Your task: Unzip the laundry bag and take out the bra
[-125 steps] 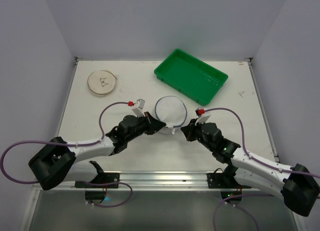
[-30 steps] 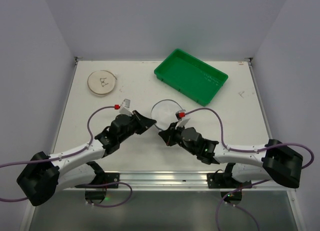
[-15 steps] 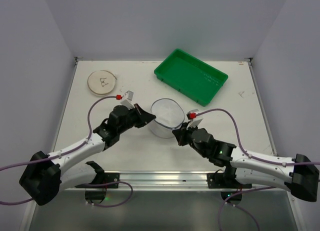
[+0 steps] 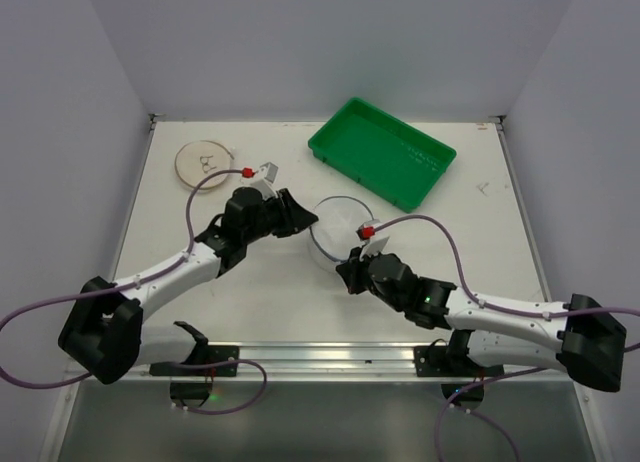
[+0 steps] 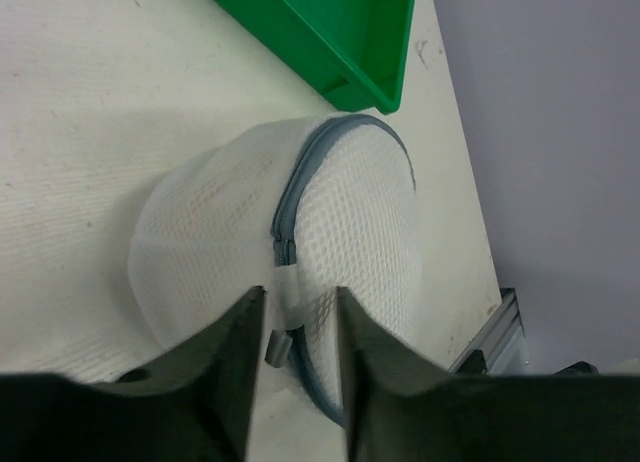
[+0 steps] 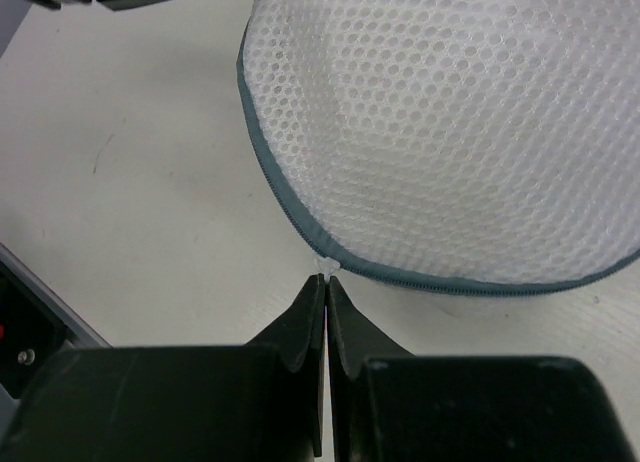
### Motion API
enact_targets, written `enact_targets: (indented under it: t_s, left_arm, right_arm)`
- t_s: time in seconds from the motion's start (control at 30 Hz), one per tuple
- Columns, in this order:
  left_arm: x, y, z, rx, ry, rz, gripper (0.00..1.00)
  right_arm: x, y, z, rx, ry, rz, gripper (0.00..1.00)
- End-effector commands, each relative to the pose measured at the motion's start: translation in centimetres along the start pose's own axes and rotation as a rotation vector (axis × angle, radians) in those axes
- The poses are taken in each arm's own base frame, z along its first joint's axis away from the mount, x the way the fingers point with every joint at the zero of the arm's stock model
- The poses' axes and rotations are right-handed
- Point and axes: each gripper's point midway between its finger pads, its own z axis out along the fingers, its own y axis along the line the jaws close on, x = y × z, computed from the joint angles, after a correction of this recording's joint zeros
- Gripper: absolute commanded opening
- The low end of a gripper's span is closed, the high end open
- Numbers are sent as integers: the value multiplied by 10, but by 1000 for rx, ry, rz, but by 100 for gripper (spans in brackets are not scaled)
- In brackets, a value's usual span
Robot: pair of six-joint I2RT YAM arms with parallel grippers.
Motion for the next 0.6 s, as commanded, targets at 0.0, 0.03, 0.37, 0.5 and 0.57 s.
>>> enact_targets:
  t_s: [0.0,0.03,0.37,0.5,0.57]
  left_arm:
    - [-22,-14,-1,40,-41,31,47]
    - [-19,-10,-3,32,-37,24,55]
    - [8,21,-34,-103,-10,-85,97]
    - [21,29,-43,-114,-4,-155,97]
    - [27,36,-45,-139,5,-177,96]
  right_arm:
    - [-23,31,9,-79,-43,46,0]
    - [-22,32,12,-75,-36,49,0]
    - [-39,51,36,-77,-84,99,0]
    - [-39,60,46,-91,-87,117,0]
    - [-38,64,49,-95,-83,116,0]
